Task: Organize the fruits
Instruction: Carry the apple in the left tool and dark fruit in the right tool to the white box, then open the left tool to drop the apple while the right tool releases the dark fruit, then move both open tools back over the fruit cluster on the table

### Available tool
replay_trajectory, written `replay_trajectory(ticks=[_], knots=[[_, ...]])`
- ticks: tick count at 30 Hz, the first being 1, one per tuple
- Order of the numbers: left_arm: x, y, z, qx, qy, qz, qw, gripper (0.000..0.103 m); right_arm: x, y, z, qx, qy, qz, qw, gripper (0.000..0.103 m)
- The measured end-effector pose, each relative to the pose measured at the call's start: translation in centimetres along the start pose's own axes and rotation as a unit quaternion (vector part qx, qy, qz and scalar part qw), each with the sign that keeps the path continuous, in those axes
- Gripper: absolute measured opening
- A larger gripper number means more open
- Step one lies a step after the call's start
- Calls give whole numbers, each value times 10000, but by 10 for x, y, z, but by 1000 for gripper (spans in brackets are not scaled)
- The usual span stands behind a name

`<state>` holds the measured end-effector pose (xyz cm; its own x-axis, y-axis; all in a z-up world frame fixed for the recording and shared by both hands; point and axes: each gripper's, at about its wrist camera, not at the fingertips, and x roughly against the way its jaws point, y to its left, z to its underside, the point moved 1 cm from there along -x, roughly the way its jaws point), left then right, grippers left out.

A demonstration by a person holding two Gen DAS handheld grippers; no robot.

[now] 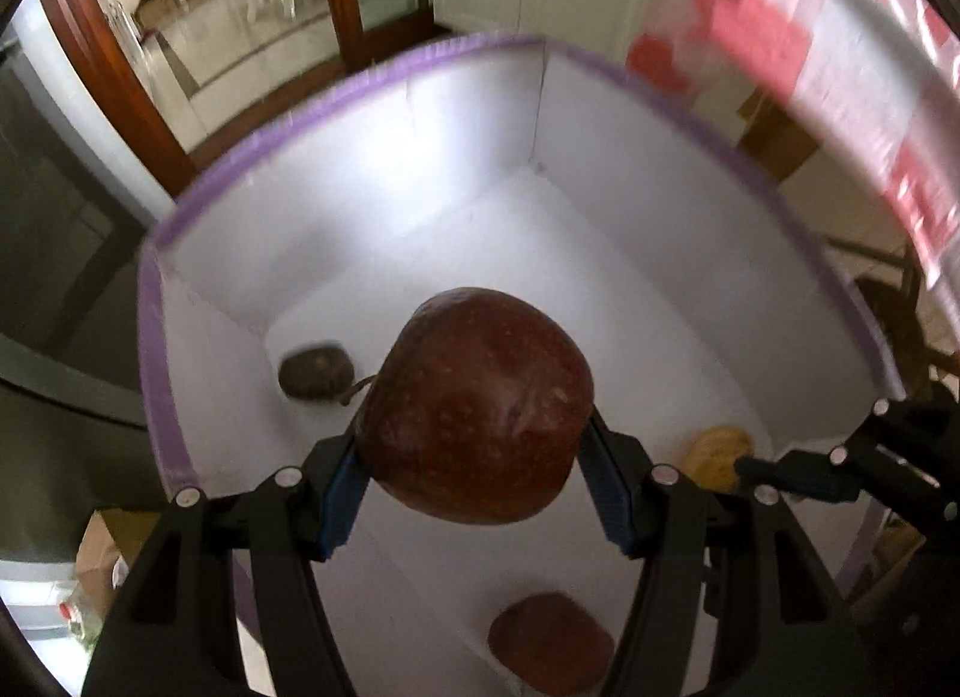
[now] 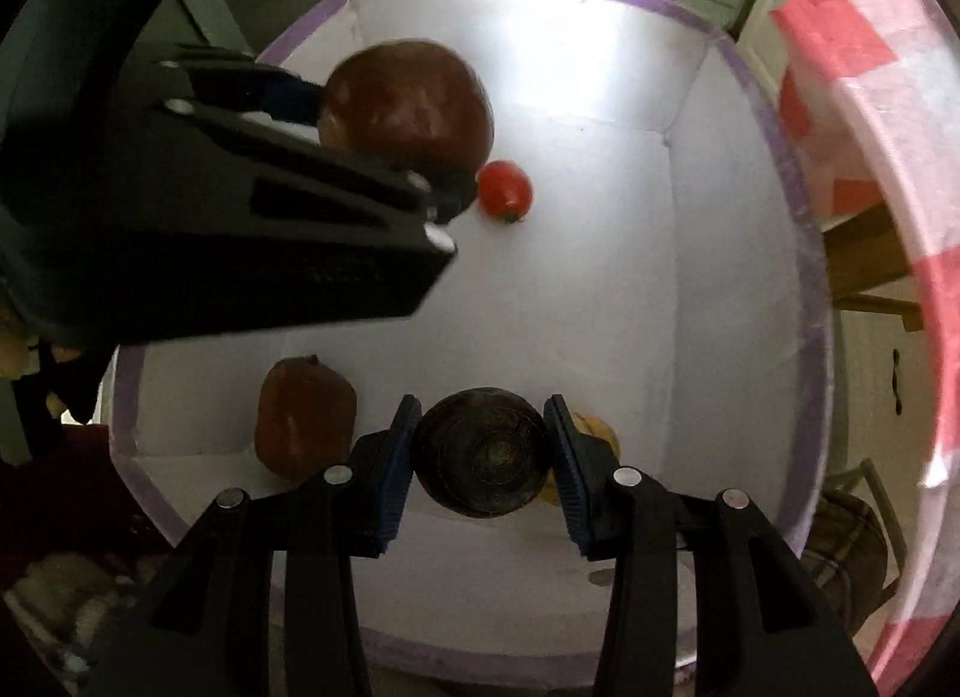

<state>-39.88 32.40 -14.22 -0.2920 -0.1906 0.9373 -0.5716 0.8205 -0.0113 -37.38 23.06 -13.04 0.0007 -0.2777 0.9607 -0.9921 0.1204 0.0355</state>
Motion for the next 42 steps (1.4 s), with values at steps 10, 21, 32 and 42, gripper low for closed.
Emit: replay_trajectory(ticks=[10,21,32,42], knots=[[-15,-2,9,-110,349,-125,9993,64,-1,4,6,36,57,-54,10000,44],[15,-9,-6,-180,-110,-603,9980,81,18,-1,1,-66,-295,-169,9994,68],[118,-39,-72,-52,-1741,-1225,9771,99,156,-46,19,-513,-2256,342,9723,83],[182,-205,-140,-1445,-2528,-283,9562,101,255,-147,108,-1806,-3228,1523,9165,87]])
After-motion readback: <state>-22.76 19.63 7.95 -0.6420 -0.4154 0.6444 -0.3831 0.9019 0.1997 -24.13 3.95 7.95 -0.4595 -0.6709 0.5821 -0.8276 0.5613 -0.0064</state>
